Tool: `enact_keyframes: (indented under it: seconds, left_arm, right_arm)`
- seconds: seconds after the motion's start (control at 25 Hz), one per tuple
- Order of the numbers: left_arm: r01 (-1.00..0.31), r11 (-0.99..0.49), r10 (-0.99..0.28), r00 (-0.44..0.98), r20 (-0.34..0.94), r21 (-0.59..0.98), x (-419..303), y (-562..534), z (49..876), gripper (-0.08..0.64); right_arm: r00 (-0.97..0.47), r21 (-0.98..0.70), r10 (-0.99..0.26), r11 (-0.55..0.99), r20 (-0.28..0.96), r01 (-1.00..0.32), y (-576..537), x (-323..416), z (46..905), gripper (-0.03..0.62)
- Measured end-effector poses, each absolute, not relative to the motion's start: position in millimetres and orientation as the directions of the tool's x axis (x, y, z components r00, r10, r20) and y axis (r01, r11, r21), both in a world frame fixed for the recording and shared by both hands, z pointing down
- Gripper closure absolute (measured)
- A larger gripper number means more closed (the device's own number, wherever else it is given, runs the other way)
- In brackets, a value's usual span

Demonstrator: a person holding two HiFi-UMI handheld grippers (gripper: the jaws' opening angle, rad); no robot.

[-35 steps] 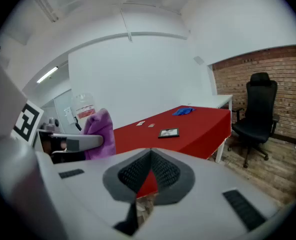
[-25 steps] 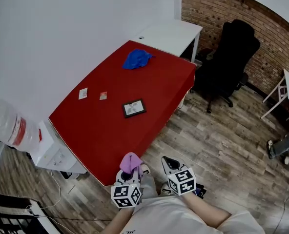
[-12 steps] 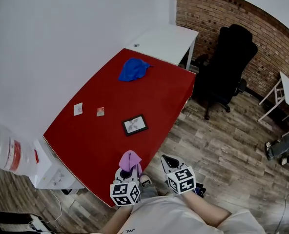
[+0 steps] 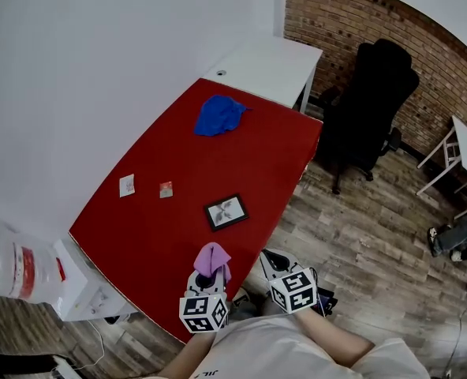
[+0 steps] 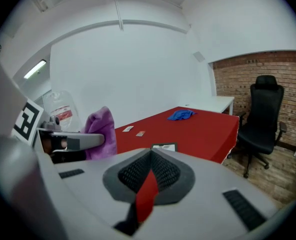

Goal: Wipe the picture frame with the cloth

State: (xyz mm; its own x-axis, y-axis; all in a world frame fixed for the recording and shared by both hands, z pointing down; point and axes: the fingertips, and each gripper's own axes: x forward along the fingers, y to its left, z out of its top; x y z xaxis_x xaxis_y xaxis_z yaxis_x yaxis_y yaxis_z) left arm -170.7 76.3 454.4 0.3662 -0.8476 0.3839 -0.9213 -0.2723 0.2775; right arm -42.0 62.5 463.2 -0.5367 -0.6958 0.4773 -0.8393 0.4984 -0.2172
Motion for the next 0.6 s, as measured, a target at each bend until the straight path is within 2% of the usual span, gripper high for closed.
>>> enact_keyframes:
  seconds: [0.6]
  left_arm:
    - [-0.939,-0.197,-0.867,0.301,0.396,0.282,-164,34,453,0.497]
  right_arm:
    - [-0.589,-0.218,-0.659,0.560,0.467,-0.799,4,-37,456,0.588]
